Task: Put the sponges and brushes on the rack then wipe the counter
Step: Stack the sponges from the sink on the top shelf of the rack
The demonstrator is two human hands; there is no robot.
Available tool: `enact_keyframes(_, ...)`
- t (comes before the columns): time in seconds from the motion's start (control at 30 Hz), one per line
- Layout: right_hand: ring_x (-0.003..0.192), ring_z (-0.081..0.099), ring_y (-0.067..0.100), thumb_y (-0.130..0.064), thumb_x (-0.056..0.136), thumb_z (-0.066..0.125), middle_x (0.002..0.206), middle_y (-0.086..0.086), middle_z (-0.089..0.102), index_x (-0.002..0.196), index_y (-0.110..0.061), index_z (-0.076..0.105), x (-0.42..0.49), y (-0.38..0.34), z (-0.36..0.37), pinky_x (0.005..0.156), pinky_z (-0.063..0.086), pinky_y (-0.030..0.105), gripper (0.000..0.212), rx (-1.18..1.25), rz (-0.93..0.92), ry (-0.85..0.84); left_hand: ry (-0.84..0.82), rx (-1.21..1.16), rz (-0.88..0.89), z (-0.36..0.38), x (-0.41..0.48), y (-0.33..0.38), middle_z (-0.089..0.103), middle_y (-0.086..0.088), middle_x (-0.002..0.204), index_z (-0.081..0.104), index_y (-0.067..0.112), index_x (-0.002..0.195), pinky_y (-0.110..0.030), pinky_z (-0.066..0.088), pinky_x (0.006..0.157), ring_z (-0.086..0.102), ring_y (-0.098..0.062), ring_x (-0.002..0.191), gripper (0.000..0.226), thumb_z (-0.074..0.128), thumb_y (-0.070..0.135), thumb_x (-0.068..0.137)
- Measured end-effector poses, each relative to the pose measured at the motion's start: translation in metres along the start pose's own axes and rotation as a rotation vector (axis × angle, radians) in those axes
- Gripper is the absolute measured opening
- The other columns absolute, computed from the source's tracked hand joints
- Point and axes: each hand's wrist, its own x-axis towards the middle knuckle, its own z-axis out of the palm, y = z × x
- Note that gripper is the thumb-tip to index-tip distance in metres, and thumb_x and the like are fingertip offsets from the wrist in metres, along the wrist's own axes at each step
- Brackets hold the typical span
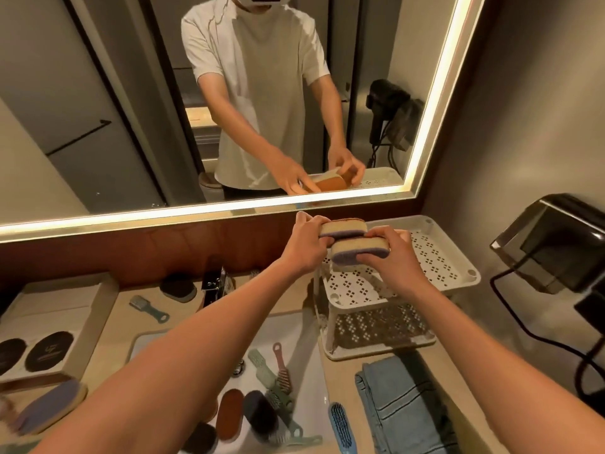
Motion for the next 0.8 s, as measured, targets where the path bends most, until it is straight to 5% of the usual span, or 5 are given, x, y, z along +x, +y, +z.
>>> enact_keyframes(0.33, 0.11, 0.053, 0.019, -0.021, 0.088, 0.075, 0.124, 0.002, 0.037, 0.122, -0.031, 0.053, 0.025, 0.024, 0.015, 0.102, 0.051, 0.039, 0.041, 0.033, 0.035, 0.024, 0.154, -0.011, -0.024, 0.03, 0.013, 0.003, 0.049, -0.003, 0.126, 0.053, 0.011, 0.142, -0.023, 0.041, 0.1, 0.053, -0.017, 0.115, 0.043, 0.057, 0.01, 0.099)
enact_keyframes(0.47, 0.114, 0.051, 0.02, -0.021, 0.088, 0.075, 0.128, 0.006, 0.04, 0.128, -0.026, 0.053, 0.031, 0.025, 0.017, 0.103, 0.047, 0.033, 0.046, 0.039, 0.026, 0.049, 0.213, -0.046, -0.047, 0.043, 0.008, -0.003, 0.052, -0.001, 0.14, 0.05, 0.016, 0.143, -0.035, 0.044, 0.111, 0.051, -0.016, 0.127, 0.041, 0.051, 0.014, 0.103)
enact_keyframes(0.67, 0.109, 0.048, 0.015, -0.024, 0.089, 0.076, 0.129, 0.005, 0.043, 0.128, -0.025, 0.055, 0.03, 0.029, 0.021, 0.095, 0.04, 0.022, 0.045, 0.033, 0.018, 0.03, 0.131, 0.038, -0.05, 0.054, -0.01, -0.006, 0.027, 0.001, 0.165, 0.024, 0.019, 0.16, -0.032, 0.005, 0.126, 0.02, -0.012, 0.152, 0.053, 0.026, 0.037, 0.11)
enact_keyframes(0.8, 0.116, 0.048, 0.015, -0.023, 0.09, 0.074, 0.135, 0.005, 0.037, 0.132, -0.022, 0.046, 0.034, 0.026, 0.025, 0.086, 0.041, 0.015, 0.05, 0.086, 0.023, 0.008, 0.118, 0.192, -0.029, 0.054, -0.005, -0.008, 0.021, -0.003, 0.167, 0.019, 0.015, 0.161, -0.036, 0.005, 0.128, 0.01, -0.018, 0.155, 0.068, 0.035, 0.051, 0.106)
